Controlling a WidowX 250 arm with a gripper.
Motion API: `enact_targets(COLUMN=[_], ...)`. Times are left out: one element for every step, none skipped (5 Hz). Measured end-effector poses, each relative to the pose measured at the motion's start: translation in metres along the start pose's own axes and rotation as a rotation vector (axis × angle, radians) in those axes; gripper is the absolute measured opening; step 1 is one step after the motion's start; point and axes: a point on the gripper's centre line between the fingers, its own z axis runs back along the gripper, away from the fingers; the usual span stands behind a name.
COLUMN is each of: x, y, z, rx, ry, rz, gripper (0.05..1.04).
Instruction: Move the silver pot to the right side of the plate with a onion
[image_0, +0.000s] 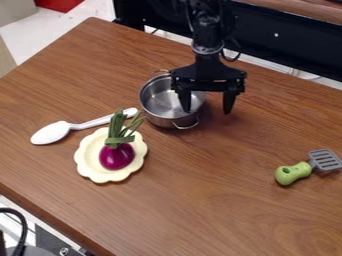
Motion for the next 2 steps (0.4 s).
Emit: enact_targets(x=[0.0018,0.0003], y=[-0.0011,-0.0012], z=[-0.0026,-0.0034], rx=[-0.006,-0.011], ry=[-0.011,-0.005], rz=[-0.034,-0.062], gripper=[0.67,0.374])
